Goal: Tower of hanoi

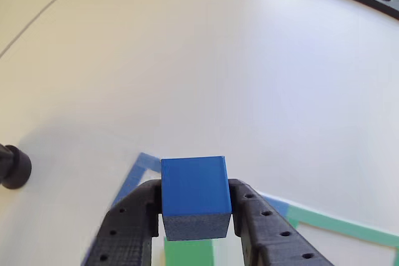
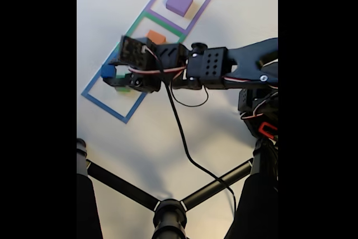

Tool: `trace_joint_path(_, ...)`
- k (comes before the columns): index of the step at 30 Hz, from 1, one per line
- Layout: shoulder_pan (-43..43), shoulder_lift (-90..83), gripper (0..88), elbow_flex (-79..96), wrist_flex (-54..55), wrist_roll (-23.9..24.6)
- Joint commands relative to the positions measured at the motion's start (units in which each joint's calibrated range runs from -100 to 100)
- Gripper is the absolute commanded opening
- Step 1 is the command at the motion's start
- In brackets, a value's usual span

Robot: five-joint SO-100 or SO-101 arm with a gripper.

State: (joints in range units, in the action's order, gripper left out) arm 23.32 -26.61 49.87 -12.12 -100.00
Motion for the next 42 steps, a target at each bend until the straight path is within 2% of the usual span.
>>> trace_joint_path(1,-4.60,-7.21,0.3,-18.11,-30.90,0.00)
trace_joint_path(5,-9.70,-6.16,0.4,-35.29,-52.35,0.00)
trace_joint_path(9,-15.42,-5.52,0.4,-48.64,-67.81,0.00)
trace_joint_path(14,-24.42,-5.92,0.3,-59.18,-78.98,0.00)
trace_joint_path(20,-33.34,-8.57,0.3,-63.46,-84.80,0.00)
trace_joint_path(29,-44.25,-11.85,0.1,-63.55,-86.02,0.00)
trace_joint_path(32,-47.37,-13.06,0.1,-59.00,-82.62,0.00)
trace_joint_path(38,-50.50,-15.94,0.1,-38.83,-62.30,0.00)
trace_joint_path(42,-50.80,-16.18,0.1,-24.29,-44.82,0.00)
